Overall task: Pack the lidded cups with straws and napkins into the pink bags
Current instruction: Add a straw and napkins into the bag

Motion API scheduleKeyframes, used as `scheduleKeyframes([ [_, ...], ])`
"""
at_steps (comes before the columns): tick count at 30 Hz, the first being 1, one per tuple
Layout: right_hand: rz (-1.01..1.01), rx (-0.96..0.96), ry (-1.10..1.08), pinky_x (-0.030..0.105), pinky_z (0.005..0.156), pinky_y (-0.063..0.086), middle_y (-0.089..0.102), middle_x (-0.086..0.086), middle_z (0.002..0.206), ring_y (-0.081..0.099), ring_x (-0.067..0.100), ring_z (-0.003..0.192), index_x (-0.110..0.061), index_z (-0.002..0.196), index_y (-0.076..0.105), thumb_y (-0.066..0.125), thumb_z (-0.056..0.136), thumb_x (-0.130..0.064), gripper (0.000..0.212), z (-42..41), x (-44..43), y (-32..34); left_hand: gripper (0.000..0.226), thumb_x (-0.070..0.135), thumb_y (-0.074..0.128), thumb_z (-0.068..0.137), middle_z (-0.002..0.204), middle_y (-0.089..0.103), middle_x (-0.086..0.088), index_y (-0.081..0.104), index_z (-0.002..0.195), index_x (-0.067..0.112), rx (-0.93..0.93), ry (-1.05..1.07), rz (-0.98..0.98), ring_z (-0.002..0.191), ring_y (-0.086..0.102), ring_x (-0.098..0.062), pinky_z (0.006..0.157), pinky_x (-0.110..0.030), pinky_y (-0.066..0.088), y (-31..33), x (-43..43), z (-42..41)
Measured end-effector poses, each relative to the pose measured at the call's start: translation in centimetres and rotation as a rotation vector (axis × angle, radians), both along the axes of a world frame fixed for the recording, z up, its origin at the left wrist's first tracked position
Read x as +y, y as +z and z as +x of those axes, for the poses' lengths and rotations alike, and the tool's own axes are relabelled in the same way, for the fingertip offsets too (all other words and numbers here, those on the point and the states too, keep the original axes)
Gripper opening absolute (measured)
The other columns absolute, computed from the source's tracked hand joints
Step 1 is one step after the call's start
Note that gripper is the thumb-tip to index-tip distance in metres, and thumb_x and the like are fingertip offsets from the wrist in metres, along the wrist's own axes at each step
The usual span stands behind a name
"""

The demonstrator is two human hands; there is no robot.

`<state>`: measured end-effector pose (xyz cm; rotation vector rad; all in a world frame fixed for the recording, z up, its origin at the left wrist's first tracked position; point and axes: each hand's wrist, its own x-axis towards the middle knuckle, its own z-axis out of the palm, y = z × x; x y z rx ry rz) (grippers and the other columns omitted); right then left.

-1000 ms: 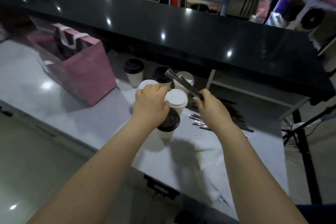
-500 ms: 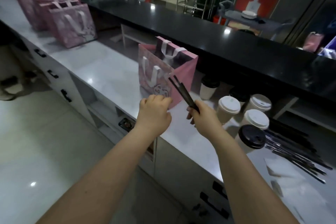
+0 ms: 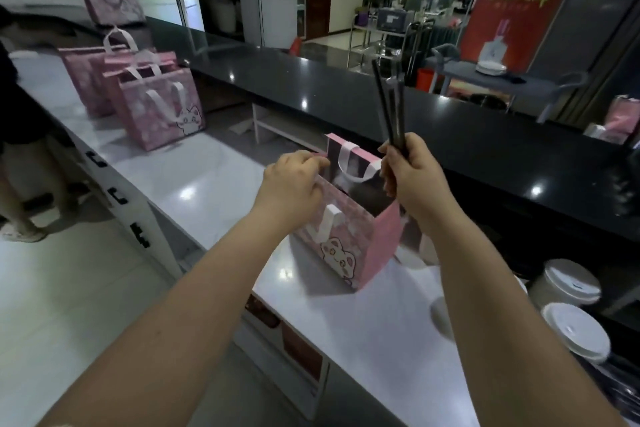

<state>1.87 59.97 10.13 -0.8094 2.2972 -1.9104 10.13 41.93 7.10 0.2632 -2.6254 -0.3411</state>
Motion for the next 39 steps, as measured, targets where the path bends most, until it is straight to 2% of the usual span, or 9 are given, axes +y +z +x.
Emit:
scheduleKeyframes([
  [7, -0.022, -0.101, 0.051, 0.031, 0.067, 0.051, 0.06, -0.006, 0.068, 0.057, 0.011, 0.063, -0.018, 0.096, 0.056, 0.047, 0.101, -0.019, 0.01, -7.4, -5.4, -1.1, 0.036, 0.019, 0.058, 0.088, 0.127, 0.058, 0.004, 0.064, 0.123, 0.025, -0.107, -0.155, 0.135, 0.124, 0.047, -0.017, 0.102, -0.039, 0.044, -0.2, -5.6, -8.8],
  [11, 0.072, -0.124, 0.131, 0.022, 0.069, 0.056, 0.064, -0.011, 0.07, 0.062, 0.006, 0.068, -0.023, 0.093, 0.057, 0.05, 0.1, -0.018, 0.011, -9.5, -7.2, -3.8, 0.025, 0.022, 0.07, 0.079, 0.105, 0.061, 0.024, 0.071, 0.097, 0.04, -0.093, -0.172, 0.384, 0.107, 0.055, 0.0, 0.096, -0.028, 0.048, -0.4, -8.4, -13.2],
  [13, 0.112, -0.136, 0.143, 0.022, 0.073, 0.056, 0.065, -0.011, 0.074, 0.065, 0.006, 0.074, -0.033, 0.09, 0.059, 0.05, 0.1, -0.016, 0.021, -10.1, -7.4, -5.2, 0.027, 0.018, 0.075, 0.075, 0.099, 0.064, 0.022, 0.072, 0.088, 0.042, -0.129, -0.241, 0.459, 0.1, 0.058, 0.002, 0.094, -0.028, 0.05, -0.9, -9.3, -15.2],
  [18, 0.318, -0.108, -0.004, 0.026, 0.086, 0.051, 0.068, -0.007, 0.087, 0.066, 0.009, 0.089, -0.043, 0.093, 0.057, 0.053, 0.099, -0.015, 0.028, -12.4, -6.1, -6.5, 0.045, 0.014, 0.078, 0.071, 0.114, 0.063, 0.017, 0.071, 0.107, 0.039, -0.253, -0.466, 0.387, 0.105, 0.056, 0.002, 0.095, -0.021, 0.048, -2.0, -10.8, -19.3],
  [22, 0.516, -0.107, -0.104, 0.009, 0.075, 0.044, 0.068, -0.014, 0.091, 0.061, -0.003, 0.089, -0.039, 0.103, 0.061, 0.055, 0.098, -0.024, 0.017, -13.4, -4.9, -6.2, 0.076, 0.023, 0.085, 0.069, 0.13, 0.034, 0.043, 0.05, 0.134, 0.044, -0.33, -0.665, 0.325, 0.132, 0.026, 0.009, 0.1, -0.002, 0.02, -3.1, -12.5, -20.7],
  [24, 0.682, -0.1, -0.166, 0.016, 0.068, 0.044, 0.063, -0.016, 0.091, 0.058, 0.001, 0.085, -0.039, 0.099, 0.06, 0.054, 0.097, -0.03, 0.011, -13.7, -5.3, -6.3, 0.091, 0.027, 0.087, 0.069, 0.133, 0.015, 0.053, 0.034, 0.138, 0.054, -0.407, -0.746, 0.4, 0.137, 0.004, 0.013, 0.107, -0.009, 0.013, -3.9, -13.6, -21.2],
  [27, 0.999, -0.09, -0.252, 0.03, 0.065, 0.043, 0.06, -0.01, 0.1, 0.054, 0.013, 0.081, -0.038, 0.107, 0.058, 0.048, 0.098, -0.031, 0.016, -14.1, -6.6, -6.6, 0.104, 0.032, 0.086, 0.07, 0.148, 0.01, 0.038, 0.02, 0.148, 0.049, -0.517, -0.774, 0.434, 0.14, -0.008, 0.01, 0.113, -0.023, 0.012, -4.8, -14.8, -22.1],
  [33, 1.326, -0.155, -0.318, 0.031, 0.073, 0.041, 0.062, 0.004, 0.121, 0.055, 0.024, 0.092, -0.031, 0.128, 0.053, 0.047, 0.098, -0.03, 0.03, -15.0, -9.1, -6.8, 0.104, 0.041, 0.083, 0.073, 0.161, 0.011, 0.017, 0.018, 0.153, 0.036, -0.516, -0.817, 0.331, 0.149, 0.0, -0.011, 0.119, -0.038, 0.015, -4.5, -14.8, -22.6],
  [39, 1.239, -0.213, -0.334, 0.032, 0.078, 0.049, 0.063, -0.003, 0.117, 0.059, 0.018, 0.094, -0.032, 0.123, 0.058, 0.061, 0.092, -0.032, 0.031, -14.3, -9.7, -5.2, 0.066, 0.051, 0.063, 0.086, 0.14, 0.048, 0.007, 0.041, 0.144, 0.029, -0.241, -0.742, -0.05, 0.131, 0.035, -0.021, 0.105, -0.043, 0.036, -3.3, -14.4, -22.3],
])
